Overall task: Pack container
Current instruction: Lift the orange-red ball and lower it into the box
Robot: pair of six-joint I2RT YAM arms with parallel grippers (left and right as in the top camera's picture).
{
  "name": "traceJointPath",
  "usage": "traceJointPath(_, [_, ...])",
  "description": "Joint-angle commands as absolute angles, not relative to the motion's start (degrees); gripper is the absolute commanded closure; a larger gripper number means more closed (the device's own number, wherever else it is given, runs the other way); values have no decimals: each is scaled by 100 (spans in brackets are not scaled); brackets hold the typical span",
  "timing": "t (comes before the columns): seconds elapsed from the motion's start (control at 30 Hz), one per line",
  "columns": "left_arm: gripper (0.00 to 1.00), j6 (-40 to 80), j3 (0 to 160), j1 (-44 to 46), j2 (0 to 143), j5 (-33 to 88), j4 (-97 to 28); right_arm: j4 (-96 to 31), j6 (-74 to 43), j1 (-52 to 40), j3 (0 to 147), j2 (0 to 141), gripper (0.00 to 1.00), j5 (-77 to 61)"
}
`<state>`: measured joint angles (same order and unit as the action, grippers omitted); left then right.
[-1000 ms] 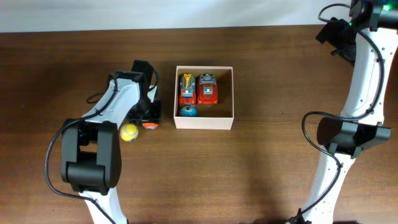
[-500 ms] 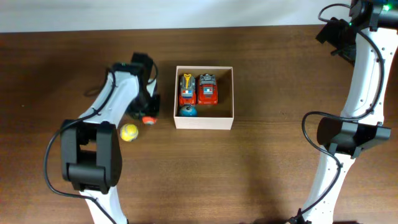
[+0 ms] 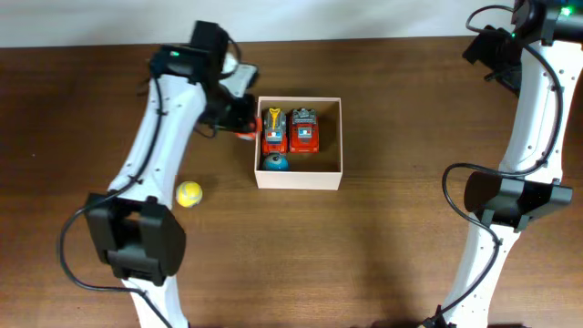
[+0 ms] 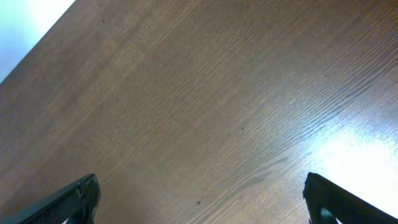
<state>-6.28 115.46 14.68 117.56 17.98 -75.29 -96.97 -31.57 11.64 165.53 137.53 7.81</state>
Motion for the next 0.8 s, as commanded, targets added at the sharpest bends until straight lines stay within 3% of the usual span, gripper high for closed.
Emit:
traceJointPath(0.0, [64, -1542, 11629, 1765, 11743, 2311, -7537, -9730, -3221, 1166, 16641, 13611, 1, 792])
traceJointPath(0.27, [64, -1704, 11609, 2344, 11977, 1636, -7371, -9730, -3221, 1166, 16641, 13611, 2, 792])
traceJointPath(0.63, [63, -1702, 11607, 2403, 12969, 1608, -7354, -9730, -3221, 1166, 16641, 13611, 1, 792])
traceJointPath(0.77, [47, -1702, 11607, 2425, 13039, 1608, -7349, -9730, -3221, 1166, 16641, 13611, 1, 792])
